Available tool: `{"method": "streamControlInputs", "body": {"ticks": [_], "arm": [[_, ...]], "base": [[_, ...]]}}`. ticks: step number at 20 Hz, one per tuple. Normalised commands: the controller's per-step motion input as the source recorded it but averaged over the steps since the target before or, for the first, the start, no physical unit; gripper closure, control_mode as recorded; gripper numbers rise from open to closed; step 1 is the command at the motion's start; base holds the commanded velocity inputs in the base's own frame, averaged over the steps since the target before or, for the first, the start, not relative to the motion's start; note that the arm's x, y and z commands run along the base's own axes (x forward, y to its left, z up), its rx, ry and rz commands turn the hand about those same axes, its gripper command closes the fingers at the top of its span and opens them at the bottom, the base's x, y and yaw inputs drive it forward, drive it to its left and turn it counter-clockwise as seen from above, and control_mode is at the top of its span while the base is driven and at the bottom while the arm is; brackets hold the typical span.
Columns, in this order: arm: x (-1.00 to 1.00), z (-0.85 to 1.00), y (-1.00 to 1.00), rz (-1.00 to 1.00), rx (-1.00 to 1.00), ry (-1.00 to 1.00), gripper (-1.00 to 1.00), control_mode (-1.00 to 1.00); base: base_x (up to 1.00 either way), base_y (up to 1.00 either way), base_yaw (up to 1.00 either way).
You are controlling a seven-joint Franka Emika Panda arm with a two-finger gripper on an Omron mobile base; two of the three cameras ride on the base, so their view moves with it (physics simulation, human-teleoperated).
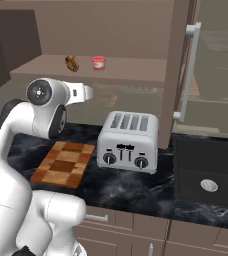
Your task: Pick the bread, place it on the cutting board, pick the jam, place it on the counter, and close the cabinet.
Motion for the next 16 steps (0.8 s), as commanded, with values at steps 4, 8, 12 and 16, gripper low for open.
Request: {"method": "streamControlInputs", "body": {"ticks": [4,8,12,16], "arm": [[0.02,0.39,0.0,-0.01,0.0,0.0,-1.0,-1.0],[0.06,0.36,0.0,-0.03,0.0,0.02,-1.0,-1.0],[0.21,0.34,0.0,-0.08,0.0,0.04,-1.0,-1.0],[0.16,0.32,0.0,-0.08,0.0,0.05,-1.0,-1.0]], "base": [[0.0,0.0,0.0],[0.0,0.0,0.0],[0.0,0.0,0.0],[0.0,0.0,0.0]]}}
